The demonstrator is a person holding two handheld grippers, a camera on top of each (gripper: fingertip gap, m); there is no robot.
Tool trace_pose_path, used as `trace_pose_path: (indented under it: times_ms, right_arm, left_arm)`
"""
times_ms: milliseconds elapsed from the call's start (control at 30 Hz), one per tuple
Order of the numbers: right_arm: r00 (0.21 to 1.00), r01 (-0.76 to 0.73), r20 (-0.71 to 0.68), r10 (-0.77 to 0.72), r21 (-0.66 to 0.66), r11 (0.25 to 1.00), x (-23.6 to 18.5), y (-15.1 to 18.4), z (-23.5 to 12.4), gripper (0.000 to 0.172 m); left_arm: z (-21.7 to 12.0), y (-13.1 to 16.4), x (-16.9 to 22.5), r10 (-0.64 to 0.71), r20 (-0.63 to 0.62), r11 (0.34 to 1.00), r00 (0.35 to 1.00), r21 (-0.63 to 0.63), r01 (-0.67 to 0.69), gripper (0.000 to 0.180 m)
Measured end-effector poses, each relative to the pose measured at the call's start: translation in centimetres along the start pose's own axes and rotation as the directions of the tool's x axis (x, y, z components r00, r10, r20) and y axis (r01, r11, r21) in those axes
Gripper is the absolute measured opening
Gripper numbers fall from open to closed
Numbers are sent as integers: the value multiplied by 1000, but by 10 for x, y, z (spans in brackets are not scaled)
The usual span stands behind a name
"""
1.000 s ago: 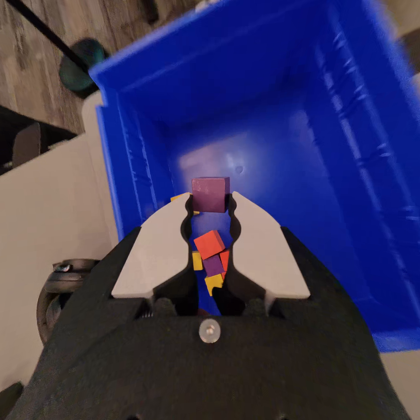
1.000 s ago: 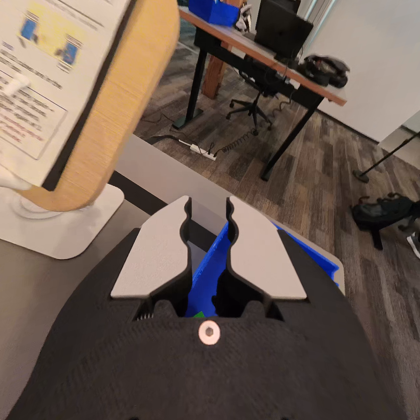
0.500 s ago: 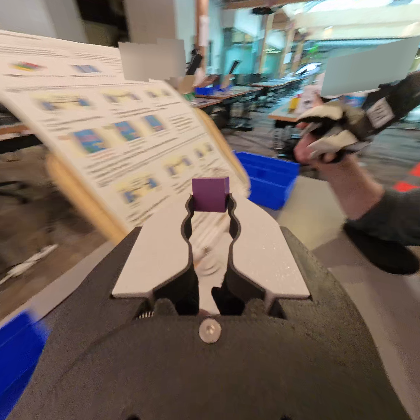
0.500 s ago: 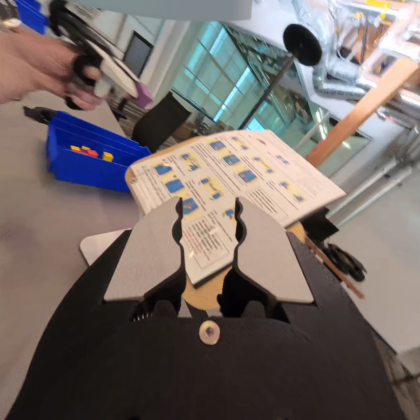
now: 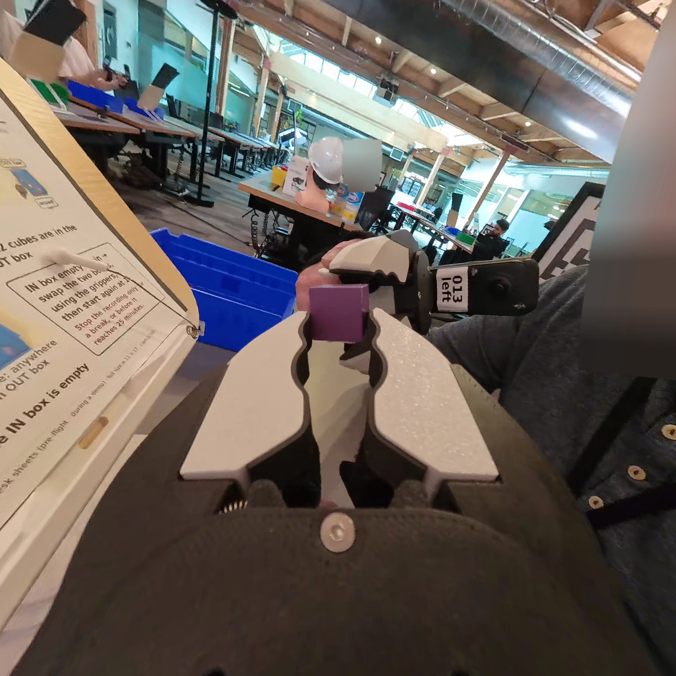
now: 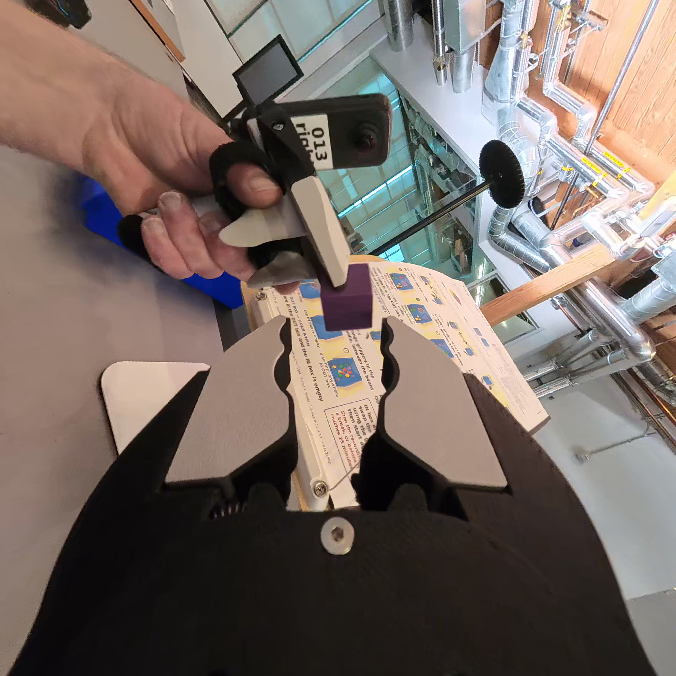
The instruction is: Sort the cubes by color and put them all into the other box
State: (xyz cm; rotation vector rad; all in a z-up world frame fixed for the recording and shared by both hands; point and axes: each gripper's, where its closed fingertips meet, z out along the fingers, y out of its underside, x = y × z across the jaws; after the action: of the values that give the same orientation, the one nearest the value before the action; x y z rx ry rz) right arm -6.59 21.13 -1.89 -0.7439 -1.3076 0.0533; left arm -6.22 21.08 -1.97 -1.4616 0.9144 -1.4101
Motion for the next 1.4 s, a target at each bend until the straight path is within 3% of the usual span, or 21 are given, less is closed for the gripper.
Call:
trace_pose_path:
  times_ms: [233,467,567,667,733,800,900,1000,1100,1267,1400]
  right_arm:
    - [1000,2,-5,-2,0,1000,-1,3,1,29]
    - [1000,-21,-8,21,5,1000,8,3,-4,28]
    - [997,-66,-45,65,-21,998,41,13,-20,28]
    - [969,-212,-167,183,-182,960,100,66,-51,28]
    - [926,-357,-253,279,-356,863,130,131,-81,28]
    - [865,-490,-380,329,-490,721,148,202,-119,28]
    - [756,-655,-517,401,-595,466,139,298,-168,28]
    - [669,-716,-561,488,-663,218,99,362,-197,29]
    - [655,-676,-588,474,-736,21,63,402,-223,29]
    - [648,-633,-611,455,-764,-125,31,432,-240,29]
    - [636,-611,-618,463,-769,-186,14,443,-244,29]
  left_arm:
    - [10,10,5,-36,-47,999,998,-25,35,29]
    - [3,-2,6,-69,-56,997,996,40,72,28]
    - [-17,-22,7,16,11,996,1000,91,-17,3]
    - [-36,-40,7,139,141,984,980,90,-152,0]
    - [-47,-49,7,200,216,971,956,86,-222,0]
    - [-55,-53,4,243,276,961,930,60,-269,0]
    - [-60,-55,2,258,299,958,919,46,-283,0]
    - [-59,-50,0,282,301,955,911,6,-297,0]
    - [-59,-50,-1,286,304,953,909,4,-302,0]
    - [-63,-51,-4,284,313,953,906,10,-302,0]
    - [-66,-51,-6,286,320,953,903,4,-303,0]
